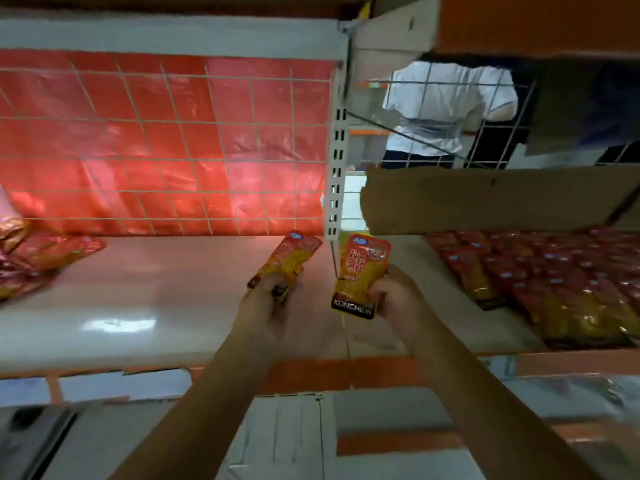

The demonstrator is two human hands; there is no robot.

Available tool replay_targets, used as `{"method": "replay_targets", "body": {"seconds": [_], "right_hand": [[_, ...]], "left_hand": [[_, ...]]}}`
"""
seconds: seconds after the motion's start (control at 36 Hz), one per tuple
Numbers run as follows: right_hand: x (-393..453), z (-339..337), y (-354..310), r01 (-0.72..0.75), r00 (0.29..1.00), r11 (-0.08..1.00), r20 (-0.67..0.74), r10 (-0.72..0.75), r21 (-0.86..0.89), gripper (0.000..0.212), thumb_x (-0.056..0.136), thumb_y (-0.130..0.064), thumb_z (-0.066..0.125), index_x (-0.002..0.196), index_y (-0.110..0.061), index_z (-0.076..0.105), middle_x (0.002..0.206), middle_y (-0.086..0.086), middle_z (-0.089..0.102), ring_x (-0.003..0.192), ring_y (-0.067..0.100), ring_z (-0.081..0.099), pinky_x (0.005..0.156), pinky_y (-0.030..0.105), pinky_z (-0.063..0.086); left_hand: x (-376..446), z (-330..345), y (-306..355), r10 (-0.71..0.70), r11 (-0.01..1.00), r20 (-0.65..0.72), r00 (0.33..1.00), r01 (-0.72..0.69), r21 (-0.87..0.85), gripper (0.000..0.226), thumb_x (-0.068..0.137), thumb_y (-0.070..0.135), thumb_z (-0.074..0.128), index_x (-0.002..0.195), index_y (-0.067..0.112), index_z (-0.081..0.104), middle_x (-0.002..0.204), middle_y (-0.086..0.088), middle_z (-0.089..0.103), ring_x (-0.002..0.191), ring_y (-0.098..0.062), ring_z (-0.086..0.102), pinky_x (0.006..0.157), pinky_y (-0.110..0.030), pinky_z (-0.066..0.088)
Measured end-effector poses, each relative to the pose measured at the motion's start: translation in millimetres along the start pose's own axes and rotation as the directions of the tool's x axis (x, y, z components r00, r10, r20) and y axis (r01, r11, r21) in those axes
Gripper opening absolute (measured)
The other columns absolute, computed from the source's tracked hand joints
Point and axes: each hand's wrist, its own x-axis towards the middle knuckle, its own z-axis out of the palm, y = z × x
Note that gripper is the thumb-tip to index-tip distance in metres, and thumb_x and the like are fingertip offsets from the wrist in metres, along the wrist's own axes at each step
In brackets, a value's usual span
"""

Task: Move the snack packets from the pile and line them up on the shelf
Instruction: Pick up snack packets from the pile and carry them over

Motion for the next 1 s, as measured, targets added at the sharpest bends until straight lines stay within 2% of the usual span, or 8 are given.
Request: {"method": "replay_targets", "body": {"seconds": [0.08,0.19,0.25,0.33,0.47,0.61,0.75,1.0], "right_hand": [[0,-38,-8,0.014,0.999,0.999,-0.033,-0.013,0.032,0.048,0.047,-0.005,0.046,0.094,-0.003,0.058,0.072,0.006,0.061,0.063,0.019,0.059,0.058,0.025,0.046],[0,-79,-13,0.057,0.993,0.998,-0.107,-0.055,0.014,0.031,0.077,0.006,0.052,0.100,-0.013,0.059,0.086,0.005,0.063,0.081,0.024,0.061,0.072,0.032,0.049],[-2,-99,-19,0.091,0.979,0.993,-0.174,-0.104,-0.082,0.029,0.080,0.010,0.055,0.092,-0.017,0.058,0.084,0.001,0.062,0.084,0.024,0.061,0.069,0.029,0.049],[-7,-129,-29,0.121,0.942,0.952,-0.269,-0.199,-0.281,0.030,0.077,0.010,0.063,0.099,-0.012,0.061,0.093,0.008,0.065,0.081,0.020,0.058,0.064,0.024,0.046],[-13,-168,-32,0.123,0.881,0.736,-0.268,-0.389,-0.666,0.041,0.081,-0.003,0.065,0.120,-0.010,0.055,0.103,0.010,0.061,0.086,0.019,0.054,0.065,0.023,0.037],[-12,-183,-24,0.100,0.906,0.605,-0.180,-0.384,-0.790,0.070,0.082,-0.006,0.066,0.143,-0.015,0.032,0.118,0.009,0.055,0.098,0.018,0.051,0.077,0.026,0.038],[-1,-197,-16,-0.058,0.920,0.224,-0.139,-0.366,-0.973,0.082,0.088,-0.024,0.061,0.150,-0.010,0.009,0.149,0.015,0.028,0.137,0.034,0.024,0.114,0.042,0.024],[2,-198,-20,-0.114,0.933,0.097,-0.140,-0.331,-0.989,0.030,0.084,-0.022,0.064,0.112,-0.012,0.057,0.125,0.015,0.046,0.119,0.032,0.037,0.096,0.037,0.039]], "left_hand": [[-13,26,-26,-0.037,0.999,0.000,0.999,0.037,-0.007,0.025,0.087,-0.010,0.038,0.082,0.004,0.058,0.064,-0.007,0.070,0.053,-0.014,0.067,0.044,-0.020,0.052],[-19,42,-56,-0.062,0.998,0.014,0.998,0.063,-0.012,0.018,0.084,-0.010,0.048,0.093,0.002,0.059,0.095,-0.017,0.066,0.077,-0.021,0.066,0.056,-0.026,0.058],[-23,49,-69,-0.122,0.992,0.042,0.992,0.121,0.017,0.024,0.080,-0.006,0.055,0.102,0.003,0.060,0.094,-0.014,0.068,0.083,-0.022,0.067,0.065,-0.030,0.058],[-32,64,-85,-0.141,0.990,0.022,0.990,0.141,0.029,0.019,0.088,-0.007,0.047,0.091,0.009,0.057,0.084,-0.007,0.065,0.075,-0.016,0.063,0.052,-0.022,0.055],[-43,81,-103,-0.169,0.986,0.035,0.985,0.170,-0.002,0.022,0.089,-0.006,0.047,0.106,0.007,0.053,0.091,-0.008,0.062,0.077,-0.017,0.060,0.049,-0.021,0.055],[-48,93,-119,-0.201,0.980,0.054,0.978,0.200,0.006,0.016,0.089,-0.006,0.049,0.088,0.008,0.057,0.086,-0.007,0.062,0.079,-0.016,0.060,0.048,-0.021,0.055],[-48,101,-131,-0.212,0.977,0.028,0.977,0.212,0.017,0.013,0.088,-0.004,0.052,0.088,0.008,0.056,0.085,-0.007,0.062,0.078,-0.017,0.059,0.048,-0.022,0.055],[-45,97,-142,-0.214,0.976,0.010,0.977,0.213,0.038,0.019,0.085,-0.003,0.057,0.102,0.005,0.056,0.097,-0.011,0.064,0.084,-0.019,0.062,0.048,-0.022,0.054]]}}
